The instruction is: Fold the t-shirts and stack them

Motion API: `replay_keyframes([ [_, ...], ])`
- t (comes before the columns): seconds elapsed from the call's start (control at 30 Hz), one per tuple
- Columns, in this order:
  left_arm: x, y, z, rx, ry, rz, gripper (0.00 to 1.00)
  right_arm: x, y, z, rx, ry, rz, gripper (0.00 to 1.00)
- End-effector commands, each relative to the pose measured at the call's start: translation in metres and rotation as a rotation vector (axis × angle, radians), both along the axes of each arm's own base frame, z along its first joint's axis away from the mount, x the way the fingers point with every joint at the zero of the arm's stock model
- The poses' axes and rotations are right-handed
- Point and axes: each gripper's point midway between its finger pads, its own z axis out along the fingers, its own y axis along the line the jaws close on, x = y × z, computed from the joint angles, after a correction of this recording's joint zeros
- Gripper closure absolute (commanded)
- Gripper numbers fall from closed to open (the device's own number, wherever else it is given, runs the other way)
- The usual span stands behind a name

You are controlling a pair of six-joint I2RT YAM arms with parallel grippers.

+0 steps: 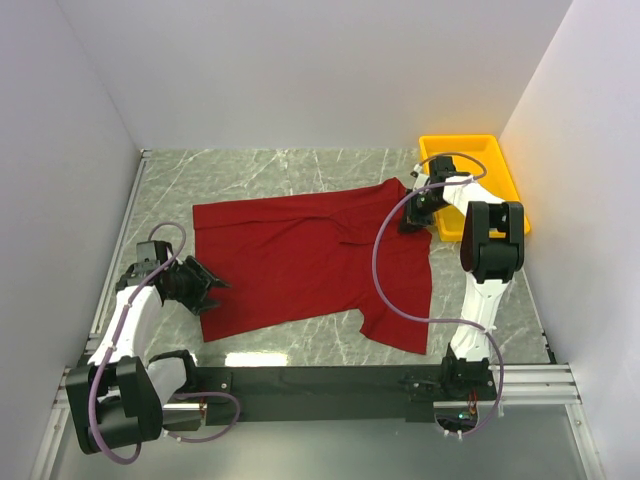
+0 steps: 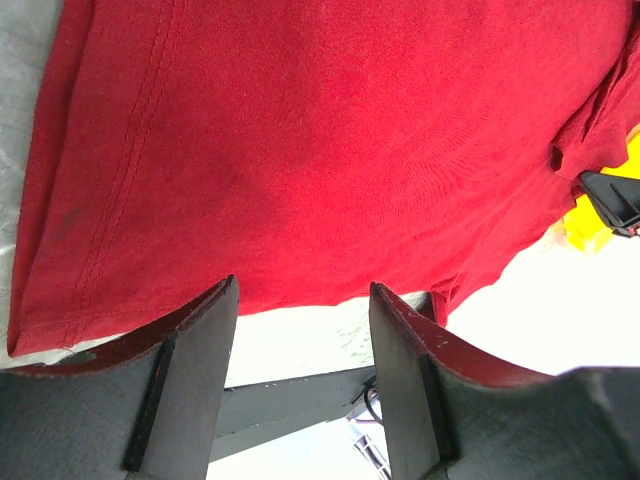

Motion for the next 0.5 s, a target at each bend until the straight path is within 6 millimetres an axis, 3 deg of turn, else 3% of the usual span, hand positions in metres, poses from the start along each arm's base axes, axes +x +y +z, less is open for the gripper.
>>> replay_keyframes([
  [0.0,0.015,0.001,0.015,0.013,-0.073,-0.030,0.40,0.006,0.011,0.032,0.050,-0.060,0.011,0.91],
  [0.2,0.016,0.002,0.015,0.016,-0.073,-0.031,0.40,-0.010,0.019,0.051,0.108,-0.050,0.003,1.00],
  [0.47,0.017,0.001,0.012,0.012,-0.070,-0.036,0.40,-0.043,0.025,0.049,0.163,0.032,0.009,1.00],
])
